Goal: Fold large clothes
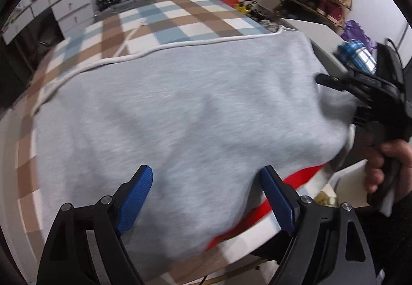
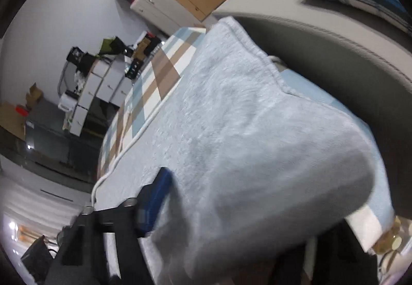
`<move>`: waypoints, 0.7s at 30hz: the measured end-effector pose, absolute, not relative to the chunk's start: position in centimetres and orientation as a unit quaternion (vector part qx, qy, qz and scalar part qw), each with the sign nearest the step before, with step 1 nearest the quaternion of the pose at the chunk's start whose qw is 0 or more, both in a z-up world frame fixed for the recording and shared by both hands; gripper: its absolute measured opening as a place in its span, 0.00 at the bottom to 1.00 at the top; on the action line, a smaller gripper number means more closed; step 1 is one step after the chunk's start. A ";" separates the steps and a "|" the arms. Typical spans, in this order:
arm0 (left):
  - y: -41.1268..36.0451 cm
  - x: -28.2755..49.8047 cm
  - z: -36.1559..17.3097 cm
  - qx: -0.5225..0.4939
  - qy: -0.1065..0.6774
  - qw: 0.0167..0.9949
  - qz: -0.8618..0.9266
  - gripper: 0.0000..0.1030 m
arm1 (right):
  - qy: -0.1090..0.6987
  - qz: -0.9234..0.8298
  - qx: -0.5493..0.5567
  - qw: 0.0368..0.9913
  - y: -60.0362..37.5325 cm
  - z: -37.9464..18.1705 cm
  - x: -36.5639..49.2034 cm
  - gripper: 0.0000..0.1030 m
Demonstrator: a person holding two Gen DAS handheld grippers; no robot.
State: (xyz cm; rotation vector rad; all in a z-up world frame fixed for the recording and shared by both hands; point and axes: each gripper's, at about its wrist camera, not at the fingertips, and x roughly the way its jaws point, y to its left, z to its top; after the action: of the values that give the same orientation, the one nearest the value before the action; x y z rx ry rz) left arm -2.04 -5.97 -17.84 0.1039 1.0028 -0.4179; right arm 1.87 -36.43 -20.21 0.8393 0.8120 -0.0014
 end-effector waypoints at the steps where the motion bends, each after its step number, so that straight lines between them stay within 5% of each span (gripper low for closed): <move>1: -5.6 -1.9 -17.9 0.045 0.478 0.855 -0.198 0.80 | 0.379 -0.003 0.408 0.831 -36.9 -20.2 1.5 0.34; 2: -5.4 -1.8 -18.0 0.038 0.481 0.853 -0.198 0.80 | 0.373 -0.004 0.417 0.829 -37.5 -20.2 1.1 0.22; 11: -4.7 -0.8 -18.8 -0.014 0.509 0.838 -0.198 0.80 | 0.322 0.015 0.329 0.888 -34.1 -15.8 -0.2 0.12; 19: -4.6 -0.9 -18.7 -0.011 0.506 0.839 -0.199 0.80 | 0.375 -0.029 0.377 0.846 -35.9 -18.6 0.2 0.17; 21: -4.4 -0.8 -18.8 -0.014 0.508 0.838 -0.199 0.80 | 0.391 -0.038 0.389 0.833 -36.4 -19.6 0.4 0.32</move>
State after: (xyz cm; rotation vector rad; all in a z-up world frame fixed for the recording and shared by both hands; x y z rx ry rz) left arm -0.83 -4.35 -18.75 -0.0295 1.0747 -0.4201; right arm 0.36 -36.44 -19.62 0.8240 0.8282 -0.0806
